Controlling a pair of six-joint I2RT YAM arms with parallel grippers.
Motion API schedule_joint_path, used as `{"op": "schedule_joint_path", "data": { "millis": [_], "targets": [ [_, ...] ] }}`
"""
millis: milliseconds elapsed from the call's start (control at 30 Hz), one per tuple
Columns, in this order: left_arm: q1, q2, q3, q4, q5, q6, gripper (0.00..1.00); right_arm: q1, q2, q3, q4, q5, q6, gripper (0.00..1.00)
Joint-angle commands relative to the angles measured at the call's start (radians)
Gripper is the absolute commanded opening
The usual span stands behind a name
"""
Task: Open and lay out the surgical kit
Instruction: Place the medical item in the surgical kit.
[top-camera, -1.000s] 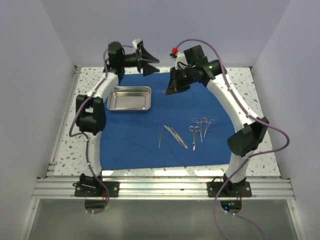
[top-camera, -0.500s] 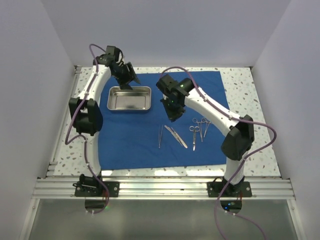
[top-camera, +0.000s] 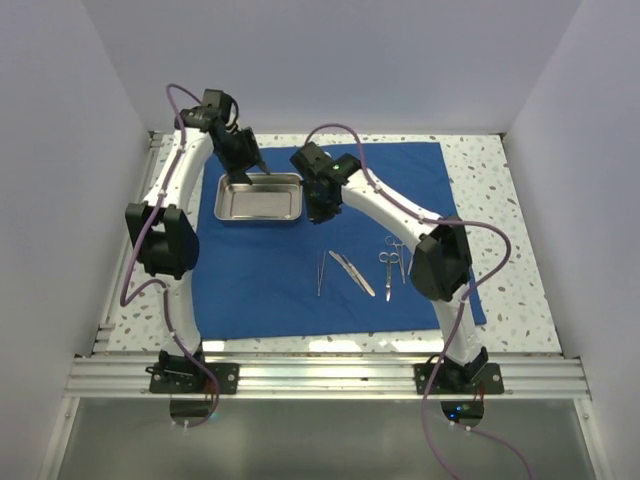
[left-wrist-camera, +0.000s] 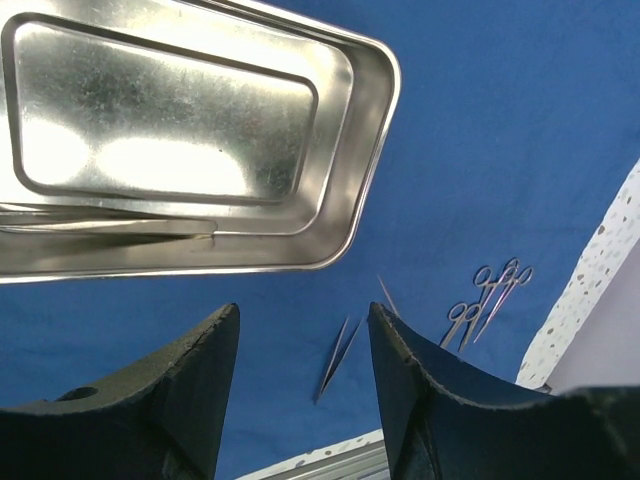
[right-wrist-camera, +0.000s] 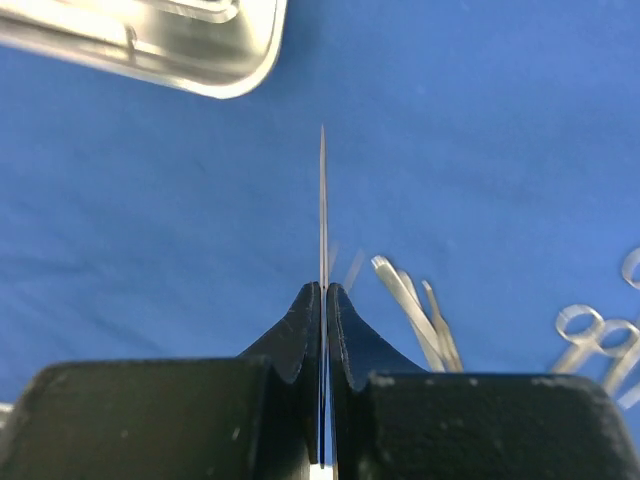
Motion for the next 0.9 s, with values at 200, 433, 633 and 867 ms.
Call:
{"op": "schedule_joint_path", "data": {
  "millis": [200, 433, 633, 867],
  "targets": [
    [0.002, 0.006, 0.058, 0.003, 0.051, -0.020, 0.58, 0.064, 0.059, 0.003, -0.025, -0.009, 0.125, 0.00],
    [-0.024, 0.007, 0.020, 0.031, 0.059, -0.035, 0.57, 0.085, -0.060, -0.256, 0.003, -0.088, 0.168, 0.00],
    [-0.052, -0.010, -0.028, 0.071, 0.065, -0.046, 0.57, 0.116, -0.048, -0.333, 0.026, -0.168, 0.154, 0.00],
    [-0.066, -0.016, -0.046, 0.071, 0.059, -0.044, 0.56, 0.147, 0.009, -0.285, 0.043, -0.213, 0.119, 0.00]
  ]
}}
